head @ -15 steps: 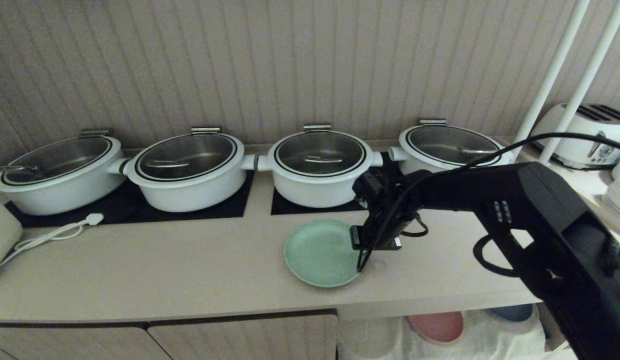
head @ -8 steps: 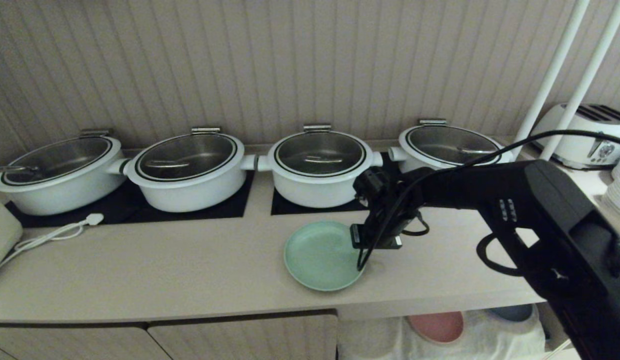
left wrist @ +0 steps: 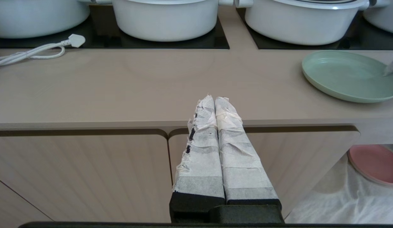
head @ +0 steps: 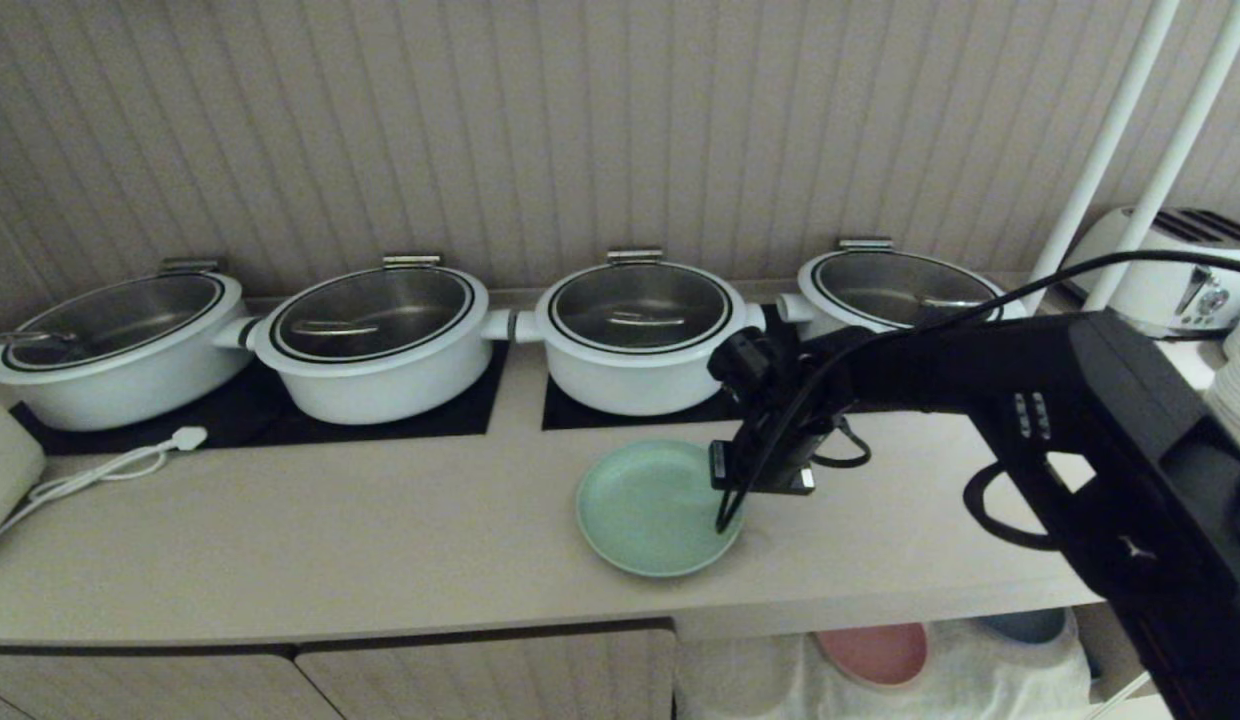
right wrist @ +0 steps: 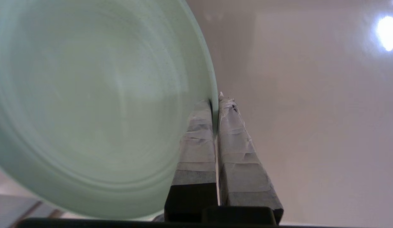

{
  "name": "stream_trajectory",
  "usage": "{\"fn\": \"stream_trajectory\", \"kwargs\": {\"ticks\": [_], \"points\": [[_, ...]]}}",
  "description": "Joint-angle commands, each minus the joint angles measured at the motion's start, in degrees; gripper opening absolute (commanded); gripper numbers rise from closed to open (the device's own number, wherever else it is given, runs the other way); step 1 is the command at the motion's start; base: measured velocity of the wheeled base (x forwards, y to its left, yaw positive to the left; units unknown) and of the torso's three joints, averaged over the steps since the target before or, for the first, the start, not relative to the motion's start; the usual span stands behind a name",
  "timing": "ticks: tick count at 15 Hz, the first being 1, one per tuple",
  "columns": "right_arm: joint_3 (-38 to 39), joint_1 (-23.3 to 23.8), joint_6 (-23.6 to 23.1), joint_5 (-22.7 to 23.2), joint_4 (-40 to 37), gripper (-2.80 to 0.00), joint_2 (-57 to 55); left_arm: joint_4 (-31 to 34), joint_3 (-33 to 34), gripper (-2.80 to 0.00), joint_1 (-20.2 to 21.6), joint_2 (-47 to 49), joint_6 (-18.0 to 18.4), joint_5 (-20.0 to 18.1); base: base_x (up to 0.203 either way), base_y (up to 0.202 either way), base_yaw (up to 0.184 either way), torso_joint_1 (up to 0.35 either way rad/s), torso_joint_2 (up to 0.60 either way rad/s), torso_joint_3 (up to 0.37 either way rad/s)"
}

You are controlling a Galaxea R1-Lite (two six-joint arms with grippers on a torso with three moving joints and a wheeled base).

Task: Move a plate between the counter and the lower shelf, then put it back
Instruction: Pick up the plate

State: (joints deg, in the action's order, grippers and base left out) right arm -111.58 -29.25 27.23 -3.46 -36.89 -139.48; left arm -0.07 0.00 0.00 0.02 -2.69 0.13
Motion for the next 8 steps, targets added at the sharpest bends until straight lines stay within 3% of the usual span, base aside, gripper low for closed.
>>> {"fn": "stream_trajectory", "kwargs": {"ticks": [1, 4, 8], "points": [[0.3, -0.1, 1.8, 0.6, -1.2, -2.8, 2.1, 0.0, 0.0, -2.8, 0.0, 0.0, 0.0, 0.0, 0.0, 0.0, 0.0, 0.0, 0.0, 0.0], [0.5, -0.1, 5.9, 1.5, -1.3, -2.8, 3.8, 0.0, 0.0, -2.8, 0.0, 0.0, 0.0, 0.0, 0.0, 0.0, 0.0, 0.0, 0.0, 0.0], [5.2, -0.1, 7.2, 1.6, -0.7, -2.8, 7.5, 0.0, 0.0, -2.8, 0.0, 0.0, 0.0, 0.0, 0.0, 0.0, 0.0, 0.0, 0.0, 0.0]]}}
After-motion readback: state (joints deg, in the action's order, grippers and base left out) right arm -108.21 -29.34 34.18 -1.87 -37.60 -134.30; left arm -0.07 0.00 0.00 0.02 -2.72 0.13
